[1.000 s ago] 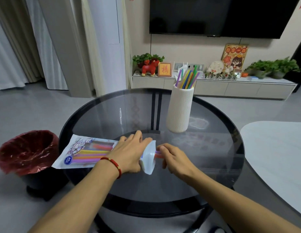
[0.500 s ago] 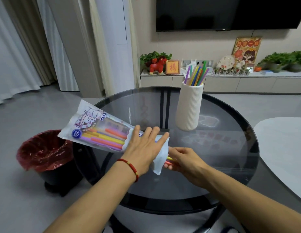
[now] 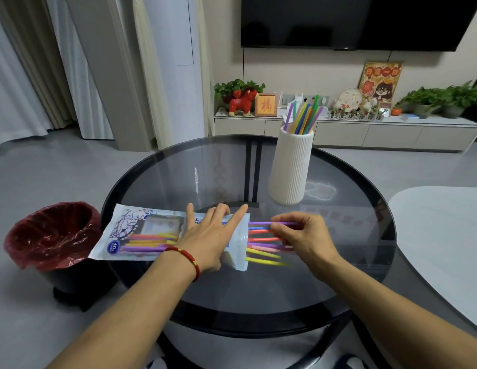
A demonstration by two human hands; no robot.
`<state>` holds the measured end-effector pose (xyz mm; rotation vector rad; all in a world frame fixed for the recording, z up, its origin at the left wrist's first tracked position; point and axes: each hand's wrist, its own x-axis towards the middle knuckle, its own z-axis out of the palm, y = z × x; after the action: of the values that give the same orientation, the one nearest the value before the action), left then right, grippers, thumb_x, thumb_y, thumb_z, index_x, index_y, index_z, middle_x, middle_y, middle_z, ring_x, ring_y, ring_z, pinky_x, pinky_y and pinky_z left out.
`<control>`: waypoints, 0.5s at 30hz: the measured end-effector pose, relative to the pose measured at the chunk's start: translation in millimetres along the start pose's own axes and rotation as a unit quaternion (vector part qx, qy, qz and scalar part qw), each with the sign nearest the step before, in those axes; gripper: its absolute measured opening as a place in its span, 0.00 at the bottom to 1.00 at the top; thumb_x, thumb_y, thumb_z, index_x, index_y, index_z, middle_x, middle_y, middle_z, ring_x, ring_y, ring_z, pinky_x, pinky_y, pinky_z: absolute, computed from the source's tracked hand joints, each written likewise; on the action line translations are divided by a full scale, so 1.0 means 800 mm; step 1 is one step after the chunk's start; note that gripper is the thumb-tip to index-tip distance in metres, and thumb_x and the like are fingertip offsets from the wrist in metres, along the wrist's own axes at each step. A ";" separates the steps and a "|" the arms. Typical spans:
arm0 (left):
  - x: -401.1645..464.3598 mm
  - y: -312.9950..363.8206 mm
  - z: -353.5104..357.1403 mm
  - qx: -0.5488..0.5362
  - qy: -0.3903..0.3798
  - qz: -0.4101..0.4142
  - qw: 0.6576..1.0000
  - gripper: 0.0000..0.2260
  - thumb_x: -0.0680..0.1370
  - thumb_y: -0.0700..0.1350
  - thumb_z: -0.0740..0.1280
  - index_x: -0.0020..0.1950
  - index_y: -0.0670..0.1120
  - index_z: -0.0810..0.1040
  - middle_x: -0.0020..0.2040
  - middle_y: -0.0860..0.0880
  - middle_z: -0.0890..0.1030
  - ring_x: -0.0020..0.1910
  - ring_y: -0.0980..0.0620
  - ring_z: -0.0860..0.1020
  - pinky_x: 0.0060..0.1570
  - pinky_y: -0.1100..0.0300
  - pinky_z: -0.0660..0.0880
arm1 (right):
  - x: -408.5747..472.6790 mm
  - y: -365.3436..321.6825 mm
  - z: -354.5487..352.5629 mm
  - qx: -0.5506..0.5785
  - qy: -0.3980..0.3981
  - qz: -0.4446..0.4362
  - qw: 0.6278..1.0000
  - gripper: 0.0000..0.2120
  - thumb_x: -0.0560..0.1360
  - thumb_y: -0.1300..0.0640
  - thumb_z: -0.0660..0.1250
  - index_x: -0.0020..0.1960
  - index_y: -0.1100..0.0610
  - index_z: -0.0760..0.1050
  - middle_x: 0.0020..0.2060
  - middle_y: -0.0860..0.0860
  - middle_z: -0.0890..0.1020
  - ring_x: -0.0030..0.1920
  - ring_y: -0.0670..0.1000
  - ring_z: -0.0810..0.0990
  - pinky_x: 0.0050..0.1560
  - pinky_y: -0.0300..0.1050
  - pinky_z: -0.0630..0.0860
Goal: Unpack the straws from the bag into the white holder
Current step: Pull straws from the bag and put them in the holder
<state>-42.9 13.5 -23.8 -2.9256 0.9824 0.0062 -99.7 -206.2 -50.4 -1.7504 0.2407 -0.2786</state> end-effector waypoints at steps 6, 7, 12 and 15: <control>0.004 -0.008 0.006 -0.019 -0.011 -0.018 1.000 0.57 0.66 0.35 0.72 0.77 0.58 0.32 0.71 0.48 0.55 0.76 0.47 0.54 0.69 0.26 0.40 | 0.015 0.005 -0.034 0.033 0.013 0.015 0.999 0.03 0.74 0.64 0.77 0.45 0.57 0.88 0.34 0.51 0.87 0.35 0.47 0.83 0.35 0.37 0.79; 0.004 -0.009 0.007 -0.019 -0.015 -0.022 0.999 0.57 0.66 0.35 0.72 0.77 0.58 0.32 0.72 0.48 0.54 0.76 0.47 0.53 0.69 0.26 0.41 | 0.017 0.005 -0.041 0.039 0.015 0.019 0.999 0.02 0.74 0.63 0.77 0.45 0.58 0.88 0.35 0.52 0.88 0.35 0.48 0.83 0.35 0.37 0.80; 0.011 -0.009 0.018 -0.027 -0.071 -0.033 0.997 0.58 0.64 0.37 0.71 0.76 0.58 0.30 0.73 0.47 0.50 0.77 0.42 0.44 0.67 0.23 0.39 | 0.017 -0.003 -0.085 0.024 0.048 -0.005 0.999 0.03 0.73 0.60 0.77 0.46 0.56 0.88 0.36 0.55 0.88 0.34 0.49 0.83 0.35 0.37 0.81; 0.014 -0.010 0.020 -0.043 -0.115 -0.033 0.992 0.58 0.63 0.44 0.73 0.76 0.58 0.30 0.77 0.47 0.43 0.78 0.43 0.37 0.67 0.24 0.36 | 0.004 -0.018 -0.108 -0.033 0.080 -0.045 0.995 0.07 0.70 0.53 0.77 0.47 0.53 0.88 0.37 0.53 0.88 0.33 0.50 0.83 0.35 0.38 0.83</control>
<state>-28.6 14.1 -39.7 -2.9451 0.8686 0.3830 -123.7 -285.0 -19.8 -1.8091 0.2907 -0.4828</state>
